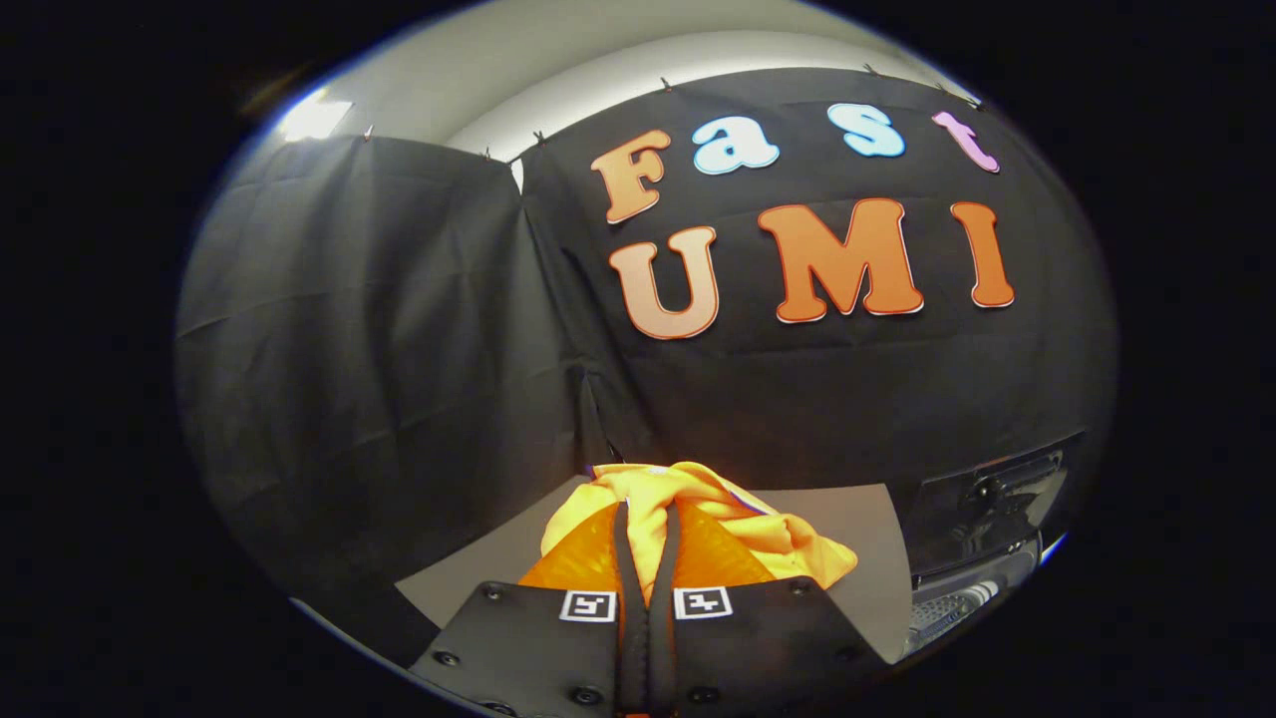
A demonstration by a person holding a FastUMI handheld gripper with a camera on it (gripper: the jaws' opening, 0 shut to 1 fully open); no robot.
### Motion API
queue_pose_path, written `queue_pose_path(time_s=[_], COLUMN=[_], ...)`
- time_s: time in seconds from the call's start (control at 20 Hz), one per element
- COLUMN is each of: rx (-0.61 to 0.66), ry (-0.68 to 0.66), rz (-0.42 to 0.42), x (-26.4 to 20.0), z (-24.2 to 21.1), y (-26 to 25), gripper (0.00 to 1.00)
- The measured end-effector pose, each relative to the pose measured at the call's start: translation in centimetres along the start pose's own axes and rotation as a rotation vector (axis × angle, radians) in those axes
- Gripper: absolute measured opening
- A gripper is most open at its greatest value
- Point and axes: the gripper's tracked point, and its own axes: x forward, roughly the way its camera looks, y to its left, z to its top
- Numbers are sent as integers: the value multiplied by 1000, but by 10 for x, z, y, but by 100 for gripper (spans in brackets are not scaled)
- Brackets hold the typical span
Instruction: Put the clothes into the washing machine and then close the washing machine lid.
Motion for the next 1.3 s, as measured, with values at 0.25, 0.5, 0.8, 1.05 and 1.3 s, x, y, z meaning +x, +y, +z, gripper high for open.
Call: queue_pose_path(time_s=[0.25,0.5,0.8,1.05,1.3], rx=[5,-27,-47,-16,8], ry=[-70,-134,-161,-111,-23], rz=[-7,-50,-159,-223,-245], x=[-33,-83,-143,-162,-155], z=[40,77,87,50,-18], y=[-14,-59,-176,-275,-353], gripper=[8,7,8,8,7])
